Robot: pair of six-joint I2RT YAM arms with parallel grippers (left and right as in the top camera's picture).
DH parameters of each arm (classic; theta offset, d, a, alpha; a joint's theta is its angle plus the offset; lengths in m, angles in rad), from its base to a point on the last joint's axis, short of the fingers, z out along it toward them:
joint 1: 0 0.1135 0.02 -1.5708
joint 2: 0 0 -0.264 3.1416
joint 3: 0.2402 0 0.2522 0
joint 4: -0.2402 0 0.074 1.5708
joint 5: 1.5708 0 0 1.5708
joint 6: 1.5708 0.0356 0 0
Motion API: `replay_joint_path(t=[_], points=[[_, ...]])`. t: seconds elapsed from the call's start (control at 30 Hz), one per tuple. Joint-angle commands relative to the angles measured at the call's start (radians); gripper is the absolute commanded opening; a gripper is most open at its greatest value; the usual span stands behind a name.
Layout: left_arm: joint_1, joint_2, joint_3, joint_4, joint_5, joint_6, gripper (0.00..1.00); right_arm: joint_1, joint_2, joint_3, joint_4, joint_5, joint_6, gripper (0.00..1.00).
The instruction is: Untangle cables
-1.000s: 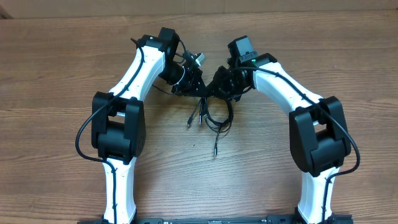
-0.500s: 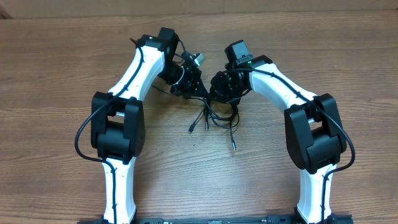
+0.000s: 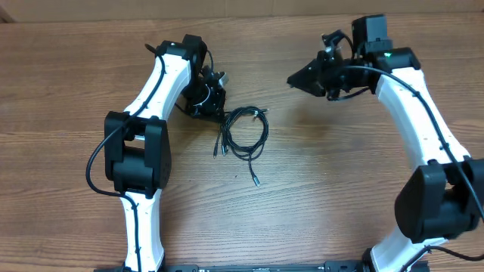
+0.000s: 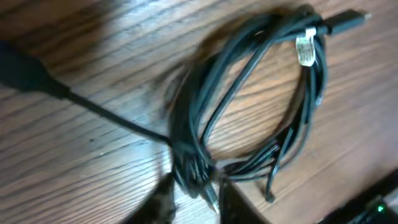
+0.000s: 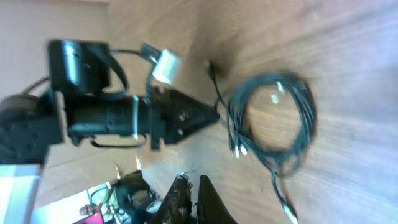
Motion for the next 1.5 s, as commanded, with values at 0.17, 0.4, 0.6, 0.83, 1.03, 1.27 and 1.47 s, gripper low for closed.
replay_joint_path(t=[0.17, 0.4, 0.6, 0.83, 1.03, 1.27, 1.47], points=[[-0.018, -0.019, -0.005, 0.040, -0.040, -0.073, 0.59, 0.021, 0.001, 0.005, -0.122, 0.214, -0.044, 0.17], [-0.107, -0.018, -0.069, 0.134, -0.167, -0.408, 0.50, 0.021, 0.001, 0.005, -0.123, 0.232, -0.044, 0.23], [-0.140, -0.018, -0.085, 0.144, -0.325, -0.567, 0.49, 0.021, 0.001, 0.005, -0.130, 0.237, -0.052, 0.24], [-0.156, -0.018, -0.086, 0.158, -0.333, -0.615, 0.28, 0.021, 0.001, 0.005, -0.145, 0.251, -0.063, 0.24], [-0.164, -0.018, -0.087, 0.158, -0.336, -0.615, 0.23, 0.021, 0.001, 0.005, -0.144, 0.251, -0.063, 0.28], [-0.164, -0.018, -0.153, 0.169, -0.438, -0.700, 0.04, 0.021, 0.001, 0.005, -0.148, 0.251, -0.063, 0.31], [-0.157, -0.039, -0.098, 0.166, -0.362, -0.609, 0.04, 0.021, 0.001, 0.005, -0.144, 0.239, -0.063, 0.29]])
